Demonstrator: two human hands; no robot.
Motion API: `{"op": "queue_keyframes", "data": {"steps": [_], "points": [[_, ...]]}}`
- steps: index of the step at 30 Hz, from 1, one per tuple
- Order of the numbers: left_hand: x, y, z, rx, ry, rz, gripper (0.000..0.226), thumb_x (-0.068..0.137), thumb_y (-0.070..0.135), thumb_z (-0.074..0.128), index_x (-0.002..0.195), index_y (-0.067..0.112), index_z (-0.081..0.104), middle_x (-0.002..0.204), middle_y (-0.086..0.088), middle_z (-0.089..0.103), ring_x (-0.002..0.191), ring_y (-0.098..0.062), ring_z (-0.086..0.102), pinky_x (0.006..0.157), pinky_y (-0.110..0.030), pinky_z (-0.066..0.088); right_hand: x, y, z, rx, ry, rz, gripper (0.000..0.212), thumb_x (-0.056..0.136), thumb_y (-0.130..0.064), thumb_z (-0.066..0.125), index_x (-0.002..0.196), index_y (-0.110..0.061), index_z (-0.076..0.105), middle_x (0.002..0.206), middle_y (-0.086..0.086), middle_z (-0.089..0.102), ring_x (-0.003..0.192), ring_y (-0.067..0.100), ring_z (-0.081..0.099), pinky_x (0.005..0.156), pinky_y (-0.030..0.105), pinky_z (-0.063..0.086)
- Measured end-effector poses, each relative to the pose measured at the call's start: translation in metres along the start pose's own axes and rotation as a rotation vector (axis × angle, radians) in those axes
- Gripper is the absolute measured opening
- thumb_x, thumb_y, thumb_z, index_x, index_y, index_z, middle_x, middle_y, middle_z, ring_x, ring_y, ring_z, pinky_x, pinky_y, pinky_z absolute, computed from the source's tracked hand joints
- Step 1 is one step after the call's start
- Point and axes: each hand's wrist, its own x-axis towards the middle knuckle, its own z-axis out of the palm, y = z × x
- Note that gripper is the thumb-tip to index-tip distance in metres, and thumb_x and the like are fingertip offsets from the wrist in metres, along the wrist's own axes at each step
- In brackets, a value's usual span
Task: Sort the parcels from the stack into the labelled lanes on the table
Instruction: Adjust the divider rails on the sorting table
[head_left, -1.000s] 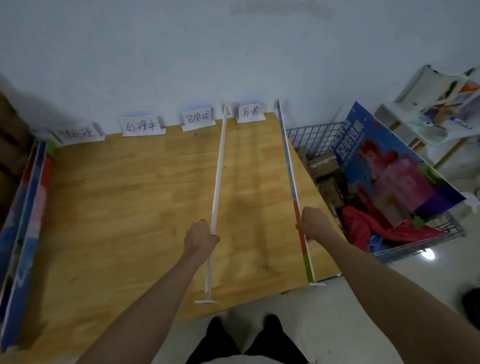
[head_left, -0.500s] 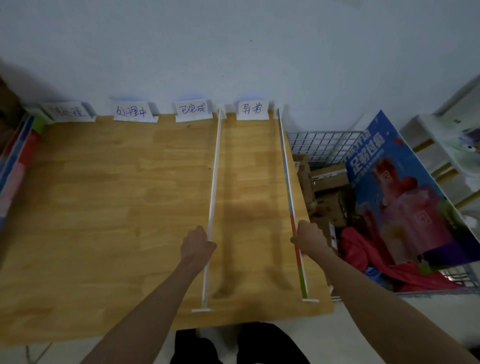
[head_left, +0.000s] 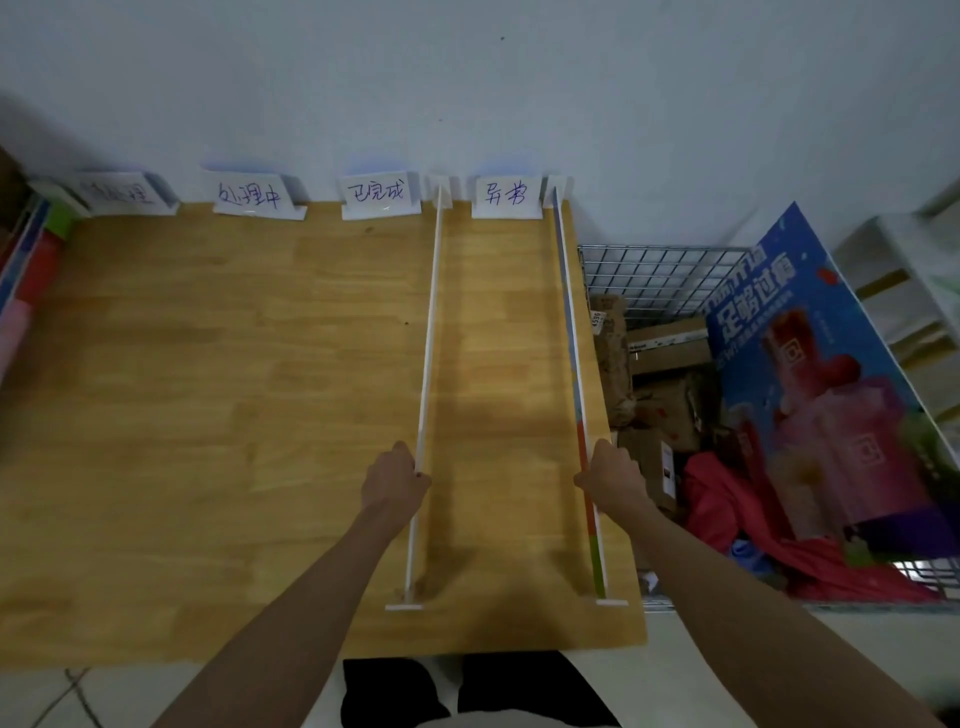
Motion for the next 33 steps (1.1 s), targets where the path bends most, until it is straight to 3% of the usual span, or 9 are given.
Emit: {"op": "queue_keyframes", "data": {"steps": [5, 8, 14, 23, 33], "points": [[0.001, 0.004, 0.007, -0.014, -0.001, 0.013, 0.024, 0.09, 0.025, 0.065, 0.105, 0.009, 0.056, 0.1, -0.01, 0.06, 0.086, -0.027, 0.054, 0.067, -0.035, 0.046, 0.0, 0.004, 0.001, -0.021, -0.035, 0.002, 0.028, 0.089, -0.026, 0.068, 0.098, -0.013, 0.044, 0.097, 0.006, 0.052, 0.096, 0.029, 0.061, 0.069, 0.035, 0.051], [0.003, 0.003, 0.007, -0.025, 0.002, 0.006, 0.025, 0.089, 0.026, 0.066, 0.104, 0.009, 0.056, 0.101, -0.01, 0.06, 0.092, -0.029, 0.058, 0.068, -0.035, 0.047, -0.003, 0.008, 0.003, -0.032, -0.047, 0.007, 0.03, 0.089, -0.026, 0.068, 0.102, -0.012, 0.045, 0.097, 0.005, 0.05, 0.096, 0.028, 0.06, 0.068, 0.034, 0.049], [0.003, 0.0, 0.013, -0.034, -0.019, 0.01, 0.023, 0.088, 0.027, 0.067, 0.1, 0.012, 0.054, 0.097, -0.01, 0.061, 0.091, -0.029, 0.059, 0.071, -0.038, 0.051, -0.005, 0.014, 0.007, -0.007, -0.046, 0.029, 0.029, 0.089, -0.024, 0.067, 0.107, -0.011, 0.048, 0.099, 0.007, 0.056, 0.091, 0.027, 0.062, 0.074, 0.04, 0.057], [0.007, -0.003, 0.016, -0.098, -0.018, 0.008, 0.019, 0.085, 0.027, 0.068, 0.092, 0.017, 0.053, 0.088, -0.008, 0.065, 0.08, -0.027, 0.063, 0.072, -0.041, 0.055, -0.003, 0.015, 0.006, 0.014, 0.006, 0.031, 0.026, 0.089, -0.021, 0.065, 0.107, -0.01, 0.05, 0.096, 0.006, 0.057, 0.091, 0.026, 0.062, 0.072, 0.036, 0.054], [0.011, -0.008, 0.017, -0.125, -0.04, 0.045, 0.021, 0.087, 0.026, 0.067, 0.097, 0.019, 0.05, 0.086, -0.011, 0.067, 0.077, -0.028, 0.066, 0.075, -0.045, 0.057, -0.012, 0.018, -0.001, 0.016, 0.033, 0.022, 0.046, 0.095, -0.04, 0.059, 0.126, -0.008, 0.044, 0.118, 0.012, 0.057, 0.107, 0.031, 0.059, 0.08, 0.037, 0.05]]}}
